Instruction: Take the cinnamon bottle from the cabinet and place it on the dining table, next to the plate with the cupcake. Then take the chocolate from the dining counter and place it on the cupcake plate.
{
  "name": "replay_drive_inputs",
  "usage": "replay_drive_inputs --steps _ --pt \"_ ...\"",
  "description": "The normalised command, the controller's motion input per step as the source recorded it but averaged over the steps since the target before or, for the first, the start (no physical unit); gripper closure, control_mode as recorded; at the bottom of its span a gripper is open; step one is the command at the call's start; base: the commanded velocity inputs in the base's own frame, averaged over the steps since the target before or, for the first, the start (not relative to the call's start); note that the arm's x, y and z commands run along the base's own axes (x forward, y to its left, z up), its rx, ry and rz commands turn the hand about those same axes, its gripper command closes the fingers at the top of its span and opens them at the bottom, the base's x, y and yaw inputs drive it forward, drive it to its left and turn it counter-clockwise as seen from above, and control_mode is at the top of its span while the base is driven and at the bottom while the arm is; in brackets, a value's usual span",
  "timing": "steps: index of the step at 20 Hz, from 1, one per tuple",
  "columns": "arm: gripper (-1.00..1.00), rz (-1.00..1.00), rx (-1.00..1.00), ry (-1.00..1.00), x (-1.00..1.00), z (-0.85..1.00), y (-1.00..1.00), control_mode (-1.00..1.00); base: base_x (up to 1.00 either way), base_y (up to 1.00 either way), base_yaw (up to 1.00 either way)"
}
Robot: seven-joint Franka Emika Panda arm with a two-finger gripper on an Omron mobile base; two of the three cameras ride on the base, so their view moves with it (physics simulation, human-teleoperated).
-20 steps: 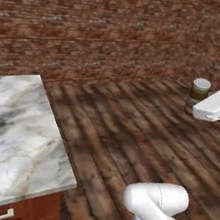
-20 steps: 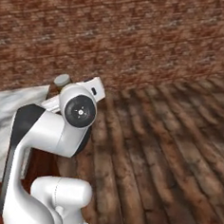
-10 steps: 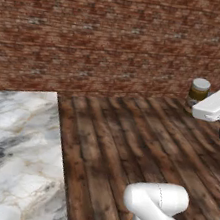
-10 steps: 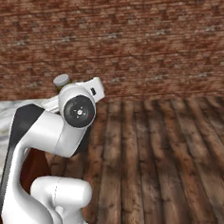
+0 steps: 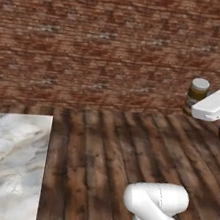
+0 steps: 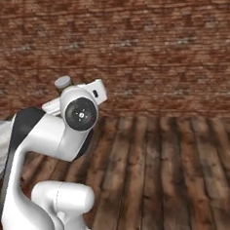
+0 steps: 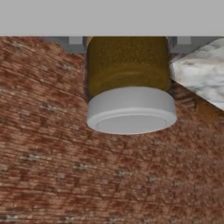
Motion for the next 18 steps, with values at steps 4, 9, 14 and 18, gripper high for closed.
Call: replay_drive_inputs --steps 4,9,14,18 --pt "1.0 0.0 0.0 0.0 0.0 0.0 0.0 1.0 1.0 -0.47 0.29" --pt "1.0 0.0 0.0 0.0 0.0 0.0 0.0 1.0 1.0 -0.42 0.36" --pt "1.0 0.0 0.0 0.0 0.0 0.0 0.0 1.0 1.0 -0.18 0.55" --pt "1.0 0.0 0.0 0.0 0.0 0.0 0.0 1.0 1.0 -0.16 0.59"
